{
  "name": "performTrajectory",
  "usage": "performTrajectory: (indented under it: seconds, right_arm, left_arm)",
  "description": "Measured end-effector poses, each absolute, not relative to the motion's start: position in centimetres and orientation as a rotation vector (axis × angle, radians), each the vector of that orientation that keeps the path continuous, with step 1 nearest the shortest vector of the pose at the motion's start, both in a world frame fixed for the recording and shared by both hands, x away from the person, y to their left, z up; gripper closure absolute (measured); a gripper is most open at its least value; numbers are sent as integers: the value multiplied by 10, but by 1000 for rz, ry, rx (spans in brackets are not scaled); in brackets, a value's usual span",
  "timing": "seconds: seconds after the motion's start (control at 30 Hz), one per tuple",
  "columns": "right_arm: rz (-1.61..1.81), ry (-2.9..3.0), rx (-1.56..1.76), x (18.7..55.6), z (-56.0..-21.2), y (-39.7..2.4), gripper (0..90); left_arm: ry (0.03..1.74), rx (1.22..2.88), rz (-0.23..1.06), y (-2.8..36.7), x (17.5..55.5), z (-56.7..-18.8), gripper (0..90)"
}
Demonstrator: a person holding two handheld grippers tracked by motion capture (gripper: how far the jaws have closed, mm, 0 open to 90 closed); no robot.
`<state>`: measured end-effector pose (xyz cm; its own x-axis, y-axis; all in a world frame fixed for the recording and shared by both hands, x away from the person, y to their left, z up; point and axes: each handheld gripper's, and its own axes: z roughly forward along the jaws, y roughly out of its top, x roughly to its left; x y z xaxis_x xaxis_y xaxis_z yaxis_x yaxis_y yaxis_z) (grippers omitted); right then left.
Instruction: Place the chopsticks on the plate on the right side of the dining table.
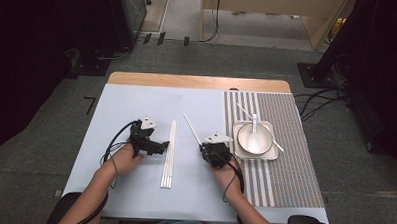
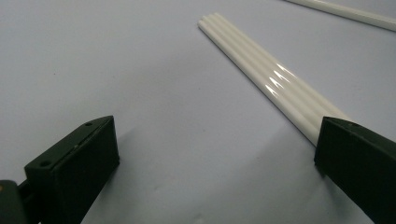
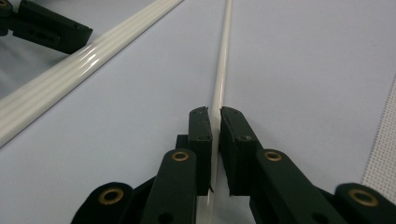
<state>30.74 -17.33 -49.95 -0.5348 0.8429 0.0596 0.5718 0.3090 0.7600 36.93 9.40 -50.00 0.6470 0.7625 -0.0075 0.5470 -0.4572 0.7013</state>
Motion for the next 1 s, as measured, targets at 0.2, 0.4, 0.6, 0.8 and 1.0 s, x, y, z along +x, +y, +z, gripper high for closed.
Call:
performTrajectory:
  seconds: [0.2, 0.4, 0.6, 0.8, 1.0]
  right_arm:
    - [1065, 2230, 1246, 307, -500, -172, 826]
    - [1072, 2238, 1250, 307, -500, -174, 836]
    - [1109, 2280, 1287, 314, -498, -179, 852]
    - [1181, 2275, 1339, 318, -498, -186, 853]
    - [1200, 2266, 1354, 321, -496, -190, 854]
  left_arm:
    - [1013, 2178, 406, 94, 369, -500, 0]
    - [1014, 2177, 405, 94, 369, -500, 0]
    - [1013, 2179, 405, 94, 369, -500, 0]
    - [1013, 2179, 404, 94, 369, -500, 0]
    - [1012, 2179, 404, 94, 369, -500, 0]
